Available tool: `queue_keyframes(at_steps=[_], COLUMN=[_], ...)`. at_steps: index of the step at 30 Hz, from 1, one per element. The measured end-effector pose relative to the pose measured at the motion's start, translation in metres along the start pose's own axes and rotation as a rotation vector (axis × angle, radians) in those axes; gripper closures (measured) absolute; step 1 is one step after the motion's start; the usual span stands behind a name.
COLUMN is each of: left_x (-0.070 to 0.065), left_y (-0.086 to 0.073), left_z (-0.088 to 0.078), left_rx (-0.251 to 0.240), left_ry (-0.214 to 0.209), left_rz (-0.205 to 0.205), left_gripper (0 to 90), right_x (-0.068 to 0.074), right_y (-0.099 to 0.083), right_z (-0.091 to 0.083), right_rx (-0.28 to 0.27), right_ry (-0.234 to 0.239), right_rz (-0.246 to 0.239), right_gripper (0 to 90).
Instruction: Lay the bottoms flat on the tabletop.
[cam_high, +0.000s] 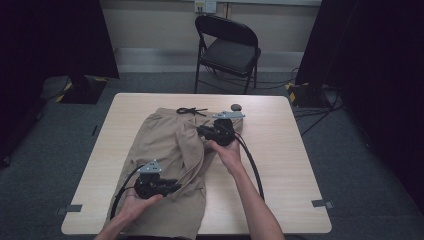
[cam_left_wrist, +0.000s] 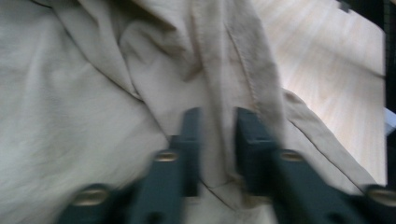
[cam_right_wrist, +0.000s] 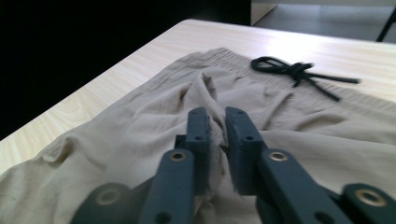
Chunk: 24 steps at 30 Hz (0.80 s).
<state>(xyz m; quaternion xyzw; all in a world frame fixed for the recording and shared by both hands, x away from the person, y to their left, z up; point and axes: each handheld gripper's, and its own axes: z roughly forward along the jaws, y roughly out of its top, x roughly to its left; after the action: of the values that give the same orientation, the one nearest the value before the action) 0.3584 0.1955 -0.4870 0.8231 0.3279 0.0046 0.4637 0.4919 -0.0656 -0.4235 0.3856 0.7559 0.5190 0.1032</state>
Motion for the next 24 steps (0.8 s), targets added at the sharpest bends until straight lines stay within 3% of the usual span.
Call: queue_keyframes(at_steps=[2, 5, 9, 20, 22, 23, 24], left_x=[0.001, 0.002, 0.007, 0.012, 0.012, 0.012, 0.012], left_y=[0.000, -0.002, -0.007, -0.009, -0.009, -0.009, -0.009], left_z=[-0.001, -0.007, -0.009, -0.016, -0.017, -0.017, -0.017], left_rx=[-0.009, -0.020, -0.019, -0.046, -0.045, -0.044, -0.045], left_ry=[-0.005, -0.005, -0.008, -0.025, -0.023, -0.021, -0.021], left_rz=[0.000, -0.010, -0.038, -0.069, -0.069, -0.067, -0.070], left_gripper=[87.7, 89.6, 89.9, 90.0, 89.9, 89.9, 89.9], right_x=[0.002, 0.011, 0.014, 0.008, 0.009, 0.012, 0.012], right_y=[-0.001, -0.004, -0.011, -0.026, -0.032, -0.037, -0.037], right_z=[0.004, 0.019, 0.034, 0.049, 0.053, 0.057, 0.057], right_rx=[0.005, 0.024, 0.058, 0.105, 0.126, 0.140, 0.140], right_ry=[0.006, 0.031, 0.020, 0.016, 0.009, -0.005, -0.005], right_rz=[-0.003, -0.006, 0.002, 0.043, 0.048, 0.020, 0.020], right_gripper=[75.2, 65.4, 58.4, 54.3, 55.4, 63.1, 63.1])
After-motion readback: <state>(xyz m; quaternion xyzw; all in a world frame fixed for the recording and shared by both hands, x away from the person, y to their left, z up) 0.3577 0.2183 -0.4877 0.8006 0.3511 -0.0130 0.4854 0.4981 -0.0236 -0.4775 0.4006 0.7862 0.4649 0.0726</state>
